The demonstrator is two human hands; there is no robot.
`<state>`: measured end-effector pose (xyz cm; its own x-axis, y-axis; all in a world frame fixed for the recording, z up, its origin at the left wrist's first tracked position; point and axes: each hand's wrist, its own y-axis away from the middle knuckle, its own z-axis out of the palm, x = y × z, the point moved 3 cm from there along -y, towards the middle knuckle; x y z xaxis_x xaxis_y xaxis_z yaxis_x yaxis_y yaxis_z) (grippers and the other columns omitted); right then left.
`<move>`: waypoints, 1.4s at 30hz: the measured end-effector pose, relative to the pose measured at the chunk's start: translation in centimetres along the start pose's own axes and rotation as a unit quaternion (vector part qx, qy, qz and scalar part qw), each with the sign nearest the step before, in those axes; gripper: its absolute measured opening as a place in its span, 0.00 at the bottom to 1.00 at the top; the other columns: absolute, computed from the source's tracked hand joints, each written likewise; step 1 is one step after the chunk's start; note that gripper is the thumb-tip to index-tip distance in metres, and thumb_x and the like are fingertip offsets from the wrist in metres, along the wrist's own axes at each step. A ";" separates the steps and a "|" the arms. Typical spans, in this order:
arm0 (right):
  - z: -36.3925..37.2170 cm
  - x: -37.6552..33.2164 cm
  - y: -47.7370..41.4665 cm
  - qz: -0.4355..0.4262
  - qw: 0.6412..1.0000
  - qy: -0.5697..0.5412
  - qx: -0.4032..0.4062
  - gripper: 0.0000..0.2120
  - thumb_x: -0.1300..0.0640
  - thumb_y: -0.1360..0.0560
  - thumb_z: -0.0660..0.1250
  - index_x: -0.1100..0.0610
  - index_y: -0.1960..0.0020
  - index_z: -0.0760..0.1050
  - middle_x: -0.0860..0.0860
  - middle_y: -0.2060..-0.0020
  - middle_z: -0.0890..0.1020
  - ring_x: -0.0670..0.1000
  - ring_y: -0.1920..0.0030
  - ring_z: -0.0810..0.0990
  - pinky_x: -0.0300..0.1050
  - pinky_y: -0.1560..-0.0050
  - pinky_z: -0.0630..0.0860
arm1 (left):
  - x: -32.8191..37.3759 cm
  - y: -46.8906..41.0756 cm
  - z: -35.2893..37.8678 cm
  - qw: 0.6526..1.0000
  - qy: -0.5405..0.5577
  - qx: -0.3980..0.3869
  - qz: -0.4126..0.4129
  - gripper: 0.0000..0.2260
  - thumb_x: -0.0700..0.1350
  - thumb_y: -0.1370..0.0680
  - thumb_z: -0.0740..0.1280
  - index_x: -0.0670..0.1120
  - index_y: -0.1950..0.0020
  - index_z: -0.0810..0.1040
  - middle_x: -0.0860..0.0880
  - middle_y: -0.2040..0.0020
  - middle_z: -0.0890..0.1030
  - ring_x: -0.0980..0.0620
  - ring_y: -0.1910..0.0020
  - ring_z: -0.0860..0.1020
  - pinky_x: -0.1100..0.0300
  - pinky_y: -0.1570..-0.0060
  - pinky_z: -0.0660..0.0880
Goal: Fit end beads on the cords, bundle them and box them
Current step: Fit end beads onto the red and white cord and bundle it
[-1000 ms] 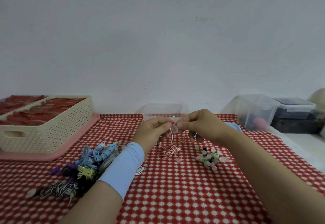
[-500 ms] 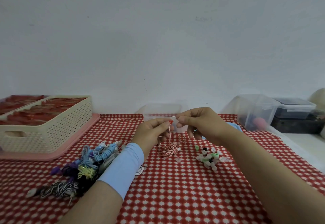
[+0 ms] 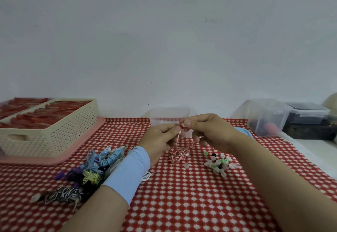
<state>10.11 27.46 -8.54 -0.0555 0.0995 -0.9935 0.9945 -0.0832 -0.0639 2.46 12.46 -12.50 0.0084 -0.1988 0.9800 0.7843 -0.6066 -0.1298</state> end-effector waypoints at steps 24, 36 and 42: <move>0.0 -0.4 0.3 -0.005 1.000 0.017 -0.024 0.15 0.51 0.29 0.72 0.59 0.47 0.86 0.58 0.57 0.85 0.51 0.69 0.79 0.42 0.73 0.76 | 0.4 0.4 0.5 0.999 0.026 -0.022 -0.022 0.07 0.42 0.24 0.69 0.42 0.56 0.86 0.40 0.55 0.80 0.52 0.63 0.73 0.63 0.64 0.75; 0.3 -0.2 0.2 -0.003 0.999 0.043 -0.007 0.09 0.56 0.23 0.71 0.58 0.47 0.86 0.56 0.59 0.84 0.51 0.69 0.78 0.44 0.71 0.79 | 0.2 0.4 0.2 1.000 0.006 -0.010 -0.016 0.07 0.39 0.22 0.68 0.41 0.56 0.86 0.40 0.57 0.81 0.50 0.62 0.74 0.60 0.61 0.76; 0.2 0.2 0.1 0.028 1.000 0.002 0.003 0.11 0.56 0.26 0.74 0.61 0.47 0.85 0.57 0.59 0.85 0.50 0.70 0.79 0.42 0.72 0.78 | 0.1 0.3 0.4 1.000 -0.011 0.000 -0.012 0.06 0.41 0.23 0.69 0.42 0.56 0.86 0.36 0.53 0.80 0.44 0.56 0.74 0.55 0.55 0.76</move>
<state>10.19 27.28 -8.73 0.0013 0.0977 -0.9952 0.9955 -0.0942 -0.0080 2.88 12.57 -12.40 0.0022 -0.1673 0.9859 0.7839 -0.6119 -0.1056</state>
